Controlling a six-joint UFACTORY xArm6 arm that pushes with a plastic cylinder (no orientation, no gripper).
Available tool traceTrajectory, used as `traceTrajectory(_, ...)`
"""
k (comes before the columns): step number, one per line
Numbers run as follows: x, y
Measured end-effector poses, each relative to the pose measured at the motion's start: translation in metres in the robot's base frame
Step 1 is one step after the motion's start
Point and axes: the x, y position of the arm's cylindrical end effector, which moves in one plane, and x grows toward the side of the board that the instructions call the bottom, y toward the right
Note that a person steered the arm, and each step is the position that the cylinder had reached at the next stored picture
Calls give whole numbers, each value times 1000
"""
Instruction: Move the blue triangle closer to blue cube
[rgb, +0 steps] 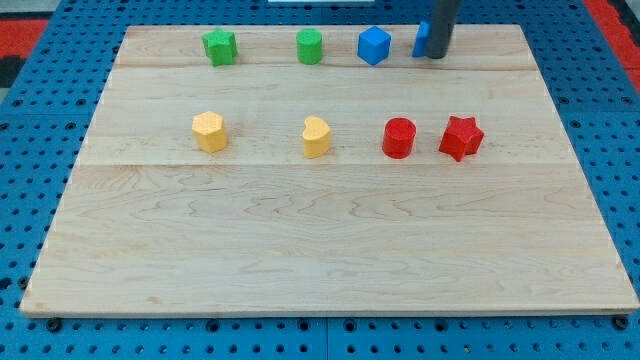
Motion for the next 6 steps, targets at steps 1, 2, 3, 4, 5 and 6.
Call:
traceTrajectory(1,0,25)
traceTrajectory(2,0,74)
traceTrajectory(3,-12,85)
traceTrajectory(4,-33,76)
traceTrajectory(5,-43,63)
traceTrajectory(6,-42,43)
